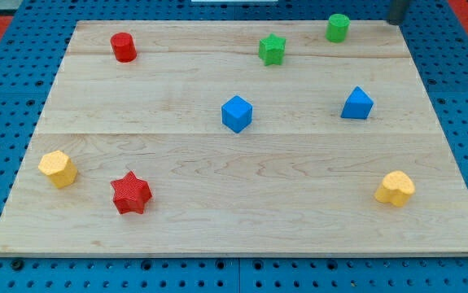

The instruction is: Push the green circle into the green star

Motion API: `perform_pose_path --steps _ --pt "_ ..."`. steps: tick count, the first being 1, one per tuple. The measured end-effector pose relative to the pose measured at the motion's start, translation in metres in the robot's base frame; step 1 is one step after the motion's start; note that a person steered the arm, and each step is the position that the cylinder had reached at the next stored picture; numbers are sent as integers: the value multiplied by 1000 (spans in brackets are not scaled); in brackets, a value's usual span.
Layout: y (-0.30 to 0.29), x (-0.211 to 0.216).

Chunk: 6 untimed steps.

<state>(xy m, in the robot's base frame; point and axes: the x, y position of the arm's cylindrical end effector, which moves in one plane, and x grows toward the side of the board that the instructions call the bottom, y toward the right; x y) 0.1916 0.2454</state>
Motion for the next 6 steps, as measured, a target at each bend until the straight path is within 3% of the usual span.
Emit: perform_pose_path --steps 1,2,3,4,5,6 --pt "-80 7" --pt "-95 15" --pt "-132 51" --pt "-124 30" --pt "-168 29" --pt "-181 57"
